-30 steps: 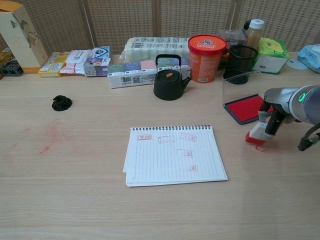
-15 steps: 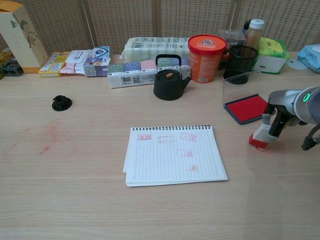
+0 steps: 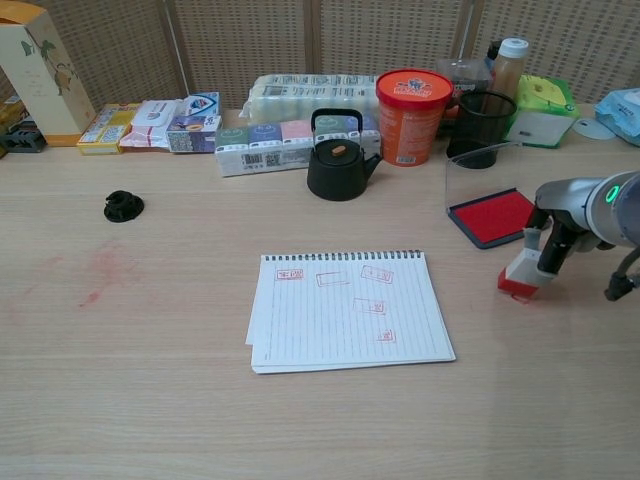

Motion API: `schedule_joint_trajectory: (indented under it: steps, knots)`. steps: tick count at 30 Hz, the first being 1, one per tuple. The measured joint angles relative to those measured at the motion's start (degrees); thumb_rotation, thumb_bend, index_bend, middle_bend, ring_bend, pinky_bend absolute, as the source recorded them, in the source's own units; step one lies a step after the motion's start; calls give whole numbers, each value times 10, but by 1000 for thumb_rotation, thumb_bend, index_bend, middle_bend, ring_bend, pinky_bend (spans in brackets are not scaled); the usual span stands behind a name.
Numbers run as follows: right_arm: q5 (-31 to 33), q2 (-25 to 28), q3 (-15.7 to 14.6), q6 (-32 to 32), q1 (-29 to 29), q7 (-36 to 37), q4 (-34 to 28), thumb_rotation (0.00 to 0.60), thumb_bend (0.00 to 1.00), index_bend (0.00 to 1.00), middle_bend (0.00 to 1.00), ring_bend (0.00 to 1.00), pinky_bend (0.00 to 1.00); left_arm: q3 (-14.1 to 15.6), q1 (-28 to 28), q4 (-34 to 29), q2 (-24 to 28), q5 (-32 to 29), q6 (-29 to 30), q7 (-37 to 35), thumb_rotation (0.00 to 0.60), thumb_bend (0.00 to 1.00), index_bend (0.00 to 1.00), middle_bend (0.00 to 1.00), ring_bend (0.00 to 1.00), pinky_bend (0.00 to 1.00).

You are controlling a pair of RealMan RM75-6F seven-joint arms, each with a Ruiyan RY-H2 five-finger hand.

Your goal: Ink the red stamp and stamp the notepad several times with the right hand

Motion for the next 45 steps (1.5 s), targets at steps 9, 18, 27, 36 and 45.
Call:
schedule_joint_trajectory:
  steps: [9,18,27,36,45]
  knots:
    - [2,0,-8,1,5,-1,-2,600,400,509,994,1000,1000,0,2,1,1,3,4,-3,600,0,0,0,0,10]
    - [4,0,-11,4,8,0,-5,600,370,498,994,1000,1000,1,2,2,1,4,5,-5,600,0,0,0,0,10]
    - [4,5,-13,17,11,-2,-25,600,369,426,992,1000,1000,1,3,3,2,7,8,-7,600,0,0,0,0,10]
    - [0,8,-21,14,8,6,-34,600,369,400,990,1000,1000,2,4,3,2,9,11,-8,600,0,0,0,0,11]
    - [-11,17,-23,23,8,11,-61,600,369,439,990,1000,1000,2,4,2,1,8,9,-4,600,0,0,0,0,10]
